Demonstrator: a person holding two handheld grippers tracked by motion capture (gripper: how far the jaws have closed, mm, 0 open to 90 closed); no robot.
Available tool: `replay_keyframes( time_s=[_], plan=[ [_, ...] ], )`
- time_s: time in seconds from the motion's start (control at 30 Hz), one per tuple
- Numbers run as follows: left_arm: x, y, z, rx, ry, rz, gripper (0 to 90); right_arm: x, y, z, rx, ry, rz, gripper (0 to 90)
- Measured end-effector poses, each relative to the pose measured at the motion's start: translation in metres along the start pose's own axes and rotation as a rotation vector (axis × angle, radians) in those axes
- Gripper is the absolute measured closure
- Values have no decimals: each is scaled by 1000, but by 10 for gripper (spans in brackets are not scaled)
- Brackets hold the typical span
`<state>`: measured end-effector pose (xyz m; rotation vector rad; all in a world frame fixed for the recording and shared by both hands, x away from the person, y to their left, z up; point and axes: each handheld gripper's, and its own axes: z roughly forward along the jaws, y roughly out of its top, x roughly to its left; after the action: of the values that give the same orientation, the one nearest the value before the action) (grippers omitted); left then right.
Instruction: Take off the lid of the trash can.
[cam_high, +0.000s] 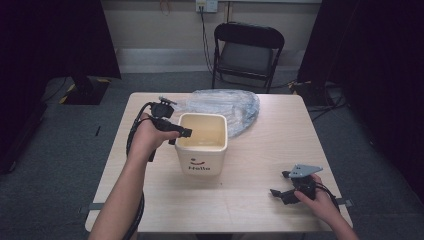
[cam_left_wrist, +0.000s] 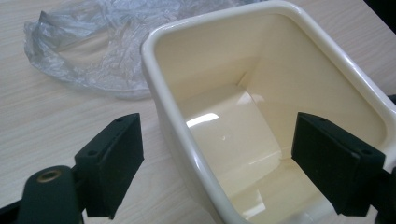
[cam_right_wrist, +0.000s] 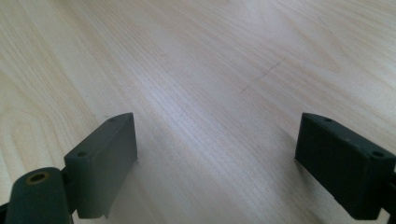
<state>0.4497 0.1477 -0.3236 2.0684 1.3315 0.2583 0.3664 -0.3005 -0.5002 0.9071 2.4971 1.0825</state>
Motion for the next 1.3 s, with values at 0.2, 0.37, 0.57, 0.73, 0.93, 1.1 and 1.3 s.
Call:
replay_keyframes(
  time_s=[0.2, 0.37, 0.57, 0.73, 0.93, 1.1, 1.3],
  plan=[
    [-1, 5, 9, 10, 29, -51, 191, 0, 0, 0, 0, 1, 0, 118],
    [0, 7, 14, 29, 56, -51, 275, 0, 0, 0, 0, 1, -1, 117],
    [1, 8, 19, 25, 77, -85, 307, 0, 0, 0, 0, 0, 0, 117],
    [0, 9, 22, 24, 85, -118, 349, 0, 0, 0, 0, 3, -2, 117],
    [-2, 8, 27, 76, 102, -191, 457, 0, 0, 0, 0, 4, -2, 117],
    [2, 5, 30, 85, 109, -203, 543, 0, 0, 0, 0, 4, -2, 117],
    [6, 1, 32, 103, 139, -228, 637, 0, 0, 0, 0, 4, -2, 117]
  ],
)
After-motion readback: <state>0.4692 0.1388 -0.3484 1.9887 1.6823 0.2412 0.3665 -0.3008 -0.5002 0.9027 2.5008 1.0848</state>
